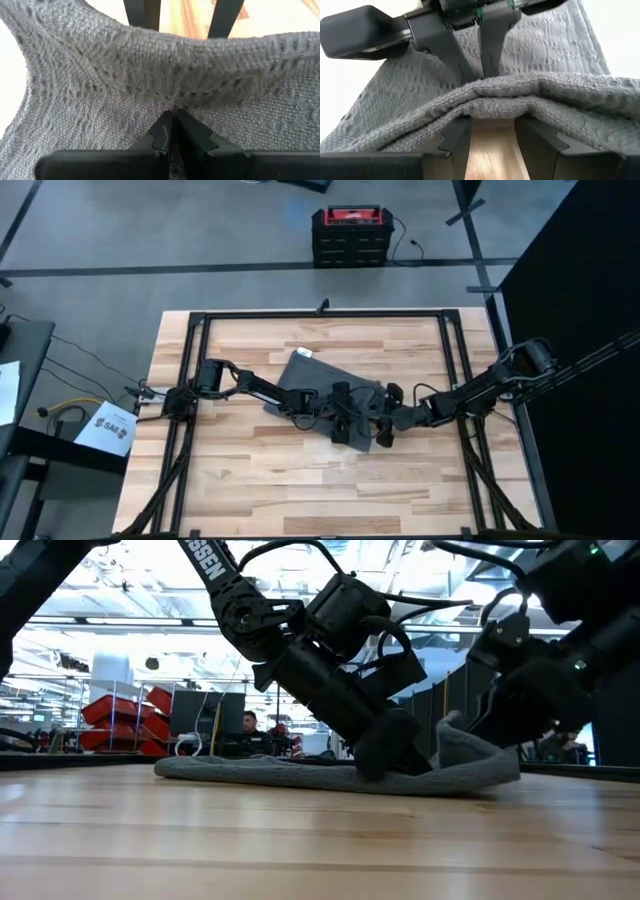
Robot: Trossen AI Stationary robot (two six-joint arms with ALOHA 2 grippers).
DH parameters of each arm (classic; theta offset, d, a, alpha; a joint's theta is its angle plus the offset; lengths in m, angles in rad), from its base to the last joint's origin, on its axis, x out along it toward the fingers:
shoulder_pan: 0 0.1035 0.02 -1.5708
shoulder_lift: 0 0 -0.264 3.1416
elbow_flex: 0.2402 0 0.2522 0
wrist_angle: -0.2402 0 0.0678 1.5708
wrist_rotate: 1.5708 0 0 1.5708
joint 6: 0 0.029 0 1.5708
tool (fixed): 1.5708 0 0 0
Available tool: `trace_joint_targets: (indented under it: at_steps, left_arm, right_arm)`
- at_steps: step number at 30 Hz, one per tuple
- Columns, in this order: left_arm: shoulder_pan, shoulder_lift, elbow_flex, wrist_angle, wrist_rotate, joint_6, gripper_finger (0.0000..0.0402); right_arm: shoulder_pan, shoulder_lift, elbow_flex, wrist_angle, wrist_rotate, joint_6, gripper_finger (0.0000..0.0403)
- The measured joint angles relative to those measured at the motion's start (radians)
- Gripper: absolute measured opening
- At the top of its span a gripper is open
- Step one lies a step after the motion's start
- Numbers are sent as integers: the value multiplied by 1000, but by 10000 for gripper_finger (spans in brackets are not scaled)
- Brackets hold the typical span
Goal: Roll towel
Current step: Roll the gray towel
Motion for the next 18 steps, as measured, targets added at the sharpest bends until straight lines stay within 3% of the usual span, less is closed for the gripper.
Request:
trace_joint_targets:
  at_steps: [18]
  left_arm:
    - [0,-14,-1,-13,-3,8,15]
  right_arm:
    - [-47,-2,50,11,8,-165,140]
